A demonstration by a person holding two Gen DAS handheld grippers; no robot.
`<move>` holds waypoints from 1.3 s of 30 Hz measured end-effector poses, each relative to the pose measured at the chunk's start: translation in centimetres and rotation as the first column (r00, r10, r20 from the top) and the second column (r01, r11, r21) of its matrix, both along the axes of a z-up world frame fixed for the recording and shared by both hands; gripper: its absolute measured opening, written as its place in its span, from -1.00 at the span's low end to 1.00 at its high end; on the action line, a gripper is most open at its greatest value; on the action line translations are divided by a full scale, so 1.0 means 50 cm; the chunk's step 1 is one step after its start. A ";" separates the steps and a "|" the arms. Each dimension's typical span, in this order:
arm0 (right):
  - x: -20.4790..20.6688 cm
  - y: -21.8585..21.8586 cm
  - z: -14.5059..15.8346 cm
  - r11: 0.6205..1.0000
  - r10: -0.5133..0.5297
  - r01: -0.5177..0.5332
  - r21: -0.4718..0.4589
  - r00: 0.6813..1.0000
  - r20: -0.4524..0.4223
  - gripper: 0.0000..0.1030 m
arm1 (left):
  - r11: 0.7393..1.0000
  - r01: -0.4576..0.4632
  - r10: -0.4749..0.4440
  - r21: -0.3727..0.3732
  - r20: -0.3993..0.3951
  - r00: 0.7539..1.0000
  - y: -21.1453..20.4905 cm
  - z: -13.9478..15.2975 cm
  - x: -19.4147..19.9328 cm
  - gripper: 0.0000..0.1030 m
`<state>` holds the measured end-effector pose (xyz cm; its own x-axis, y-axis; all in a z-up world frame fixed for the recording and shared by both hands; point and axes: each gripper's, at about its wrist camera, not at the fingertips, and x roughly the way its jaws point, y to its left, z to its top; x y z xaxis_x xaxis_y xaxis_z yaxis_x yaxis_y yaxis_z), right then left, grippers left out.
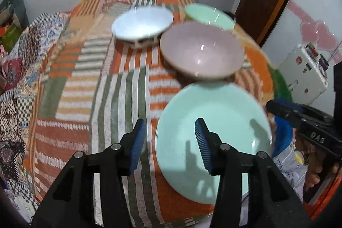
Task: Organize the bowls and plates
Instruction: 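Lower the mint green plate onto the white plate and open the left gripper, then move the left gripper to the rim of the pale pink bowl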
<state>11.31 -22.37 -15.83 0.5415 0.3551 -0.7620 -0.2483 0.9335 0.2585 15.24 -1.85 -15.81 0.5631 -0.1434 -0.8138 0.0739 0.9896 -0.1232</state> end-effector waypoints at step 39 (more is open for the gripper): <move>0.201 0.024 -0.003 0.999 -0.036 0.036 0.016 0.997 0.064 0.22 | 0.993 -0.060 0.059 -0.099 -0.008 0.998 0.020 -0.076 0.277 0.07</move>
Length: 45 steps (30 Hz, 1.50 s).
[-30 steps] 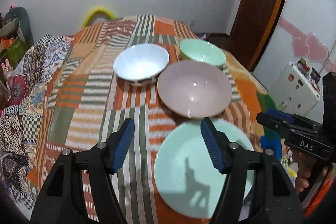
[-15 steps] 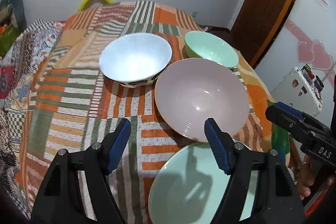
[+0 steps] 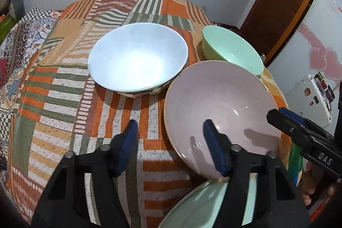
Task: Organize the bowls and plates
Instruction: 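Move the left gripper to the rim of the pale pink bowl, then close the left gripper on the pink bowl's rim, then lift the pink bowl with the left gripper and carry it beside the plate stack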
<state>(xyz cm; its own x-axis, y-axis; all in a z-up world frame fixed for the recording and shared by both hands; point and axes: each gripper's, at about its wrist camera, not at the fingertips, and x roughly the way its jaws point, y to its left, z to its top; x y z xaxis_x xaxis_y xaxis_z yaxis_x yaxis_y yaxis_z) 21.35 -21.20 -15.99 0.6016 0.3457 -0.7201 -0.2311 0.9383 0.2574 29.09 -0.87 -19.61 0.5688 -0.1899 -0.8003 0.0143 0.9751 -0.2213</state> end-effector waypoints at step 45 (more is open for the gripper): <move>-0.062 0.037 0.059 0.997 0.078 -0.077 -0.029 0.997 0.013 -0.63 | 0.999 0.000 0.002 -0.034 0.060 0.998 0.002 0.126 -0.114 -0.63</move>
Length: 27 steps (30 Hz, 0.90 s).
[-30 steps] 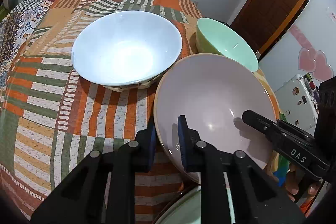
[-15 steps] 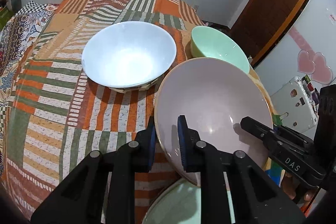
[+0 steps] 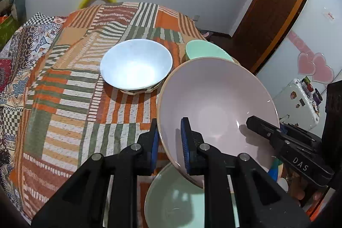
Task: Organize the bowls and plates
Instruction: 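Lift the pink bowl with the left gripper and carry it beside the plate stack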
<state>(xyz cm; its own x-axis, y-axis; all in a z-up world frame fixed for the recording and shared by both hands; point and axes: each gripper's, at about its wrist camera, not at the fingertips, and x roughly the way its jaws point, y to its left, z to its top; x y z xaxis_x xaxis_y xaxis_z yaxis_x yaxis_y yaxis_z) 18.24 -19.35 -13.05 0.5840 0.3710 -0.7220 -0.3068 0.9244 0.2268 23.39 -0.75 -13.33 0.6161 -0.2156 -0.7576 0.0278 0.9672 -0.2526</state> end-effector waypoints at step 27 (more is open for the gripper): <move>-0.133 0.115 0.031 0.994 0.112 -0.111 -0.021 0.992 0.061 -0.62 | 0.994 -0.107 0.104 0.039 0.069 0.992 0.102 0.077 -0.217 -0.63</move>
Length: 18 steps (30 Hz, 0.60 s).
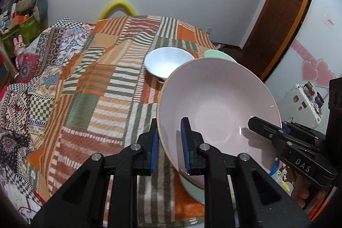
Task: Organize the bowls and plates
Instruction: 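Lift the pink bowl with the left gripper and carry it beside the plate stack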
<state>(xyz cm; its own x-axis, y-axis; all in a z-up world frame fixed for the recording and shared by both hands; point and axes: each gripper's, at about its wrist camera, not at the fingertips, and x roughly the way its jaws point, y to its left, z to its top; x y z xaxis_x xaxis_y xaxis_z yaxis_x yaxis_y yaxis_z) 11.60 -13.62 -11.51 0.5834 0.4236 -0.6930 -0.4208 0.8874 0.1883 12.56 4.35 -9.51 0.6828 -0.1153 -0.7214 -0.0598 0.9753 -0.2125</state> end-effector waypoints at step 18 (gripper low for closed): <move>-0.043 0.121 -0.043 0.990 0.133 -0.135 -0.031 0.990 -0.045 -0.61 | 0.991 -0.132 0.131 -0.003 -0.044 0.990 0.113 -0.043 -0.104 -0.63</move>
